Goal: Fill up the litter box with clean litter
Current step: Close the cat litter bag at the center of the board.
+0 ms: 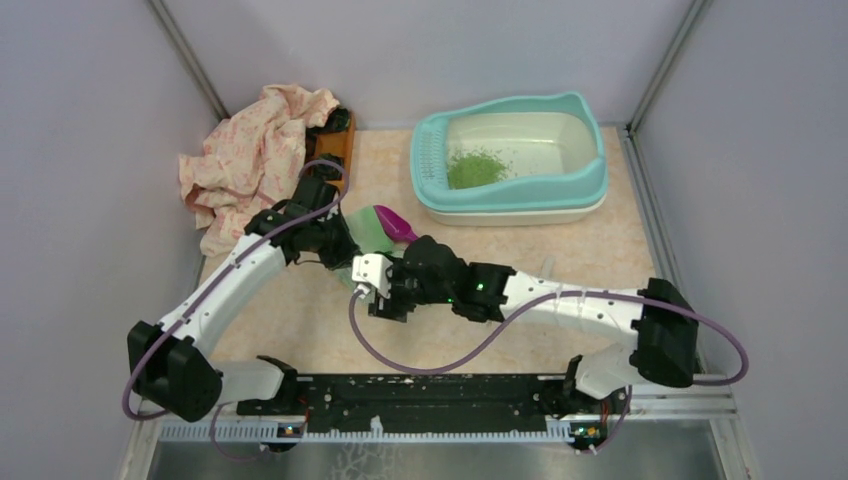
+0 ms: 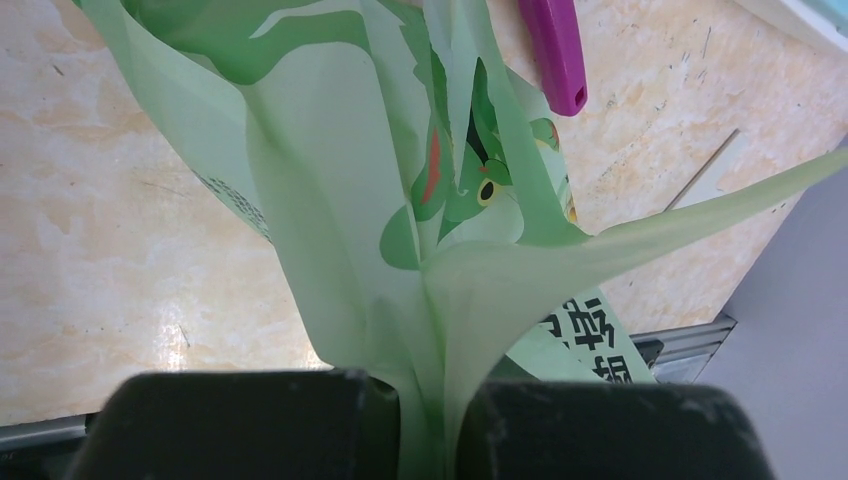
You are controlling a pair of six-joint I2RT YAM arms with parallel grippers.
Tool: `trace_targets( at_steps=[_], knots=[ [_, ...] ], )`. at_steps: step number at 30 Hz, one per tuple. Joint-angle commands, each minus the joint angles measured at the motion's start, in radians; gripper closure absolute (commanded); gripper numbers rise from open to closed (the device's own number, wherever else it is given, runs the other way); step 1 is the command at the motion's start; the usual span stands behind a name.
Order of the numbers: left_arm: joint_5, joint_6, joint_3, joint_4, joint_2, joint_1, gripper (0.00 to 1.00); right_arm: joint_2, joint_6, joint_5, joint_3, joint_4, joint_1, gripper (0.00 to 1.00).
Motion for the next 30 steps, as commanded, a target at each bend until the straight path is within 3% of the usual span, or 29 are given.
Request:
trace_targets(
  at_steps=[1,9,20,27,30],
  knots=[
    [0.019,0.002,0.001,0.077,-0.05,0.011,1.0,0.091,-0.004,-0.007,0.065,0.037,-0.004,0.39],
    [0.019,-0.007,-0.014,0.063,-0.094,0.015,1.0,0.146,0.066,0.031,0.053,0.075,-0.099,0.42],
    [0.035,-0.009,-0.036,0.073,-0.099,0.017,1.0,0.028,0.023,0.149,-0.016,0.161,-0.113,0.38],
    [0.048,-0.004,-0.054,0.083,-0.103,0.027,1.0,-0.002,-0.006,0.145,-0.041,0.131,-0.151,0.36],
    [0.045,0.005,-0.047,0.08,-0.11,0.038,1.0,-0.038,0.093,0.026,-0.056,0.117,-0.221,0.36]
  ],
)
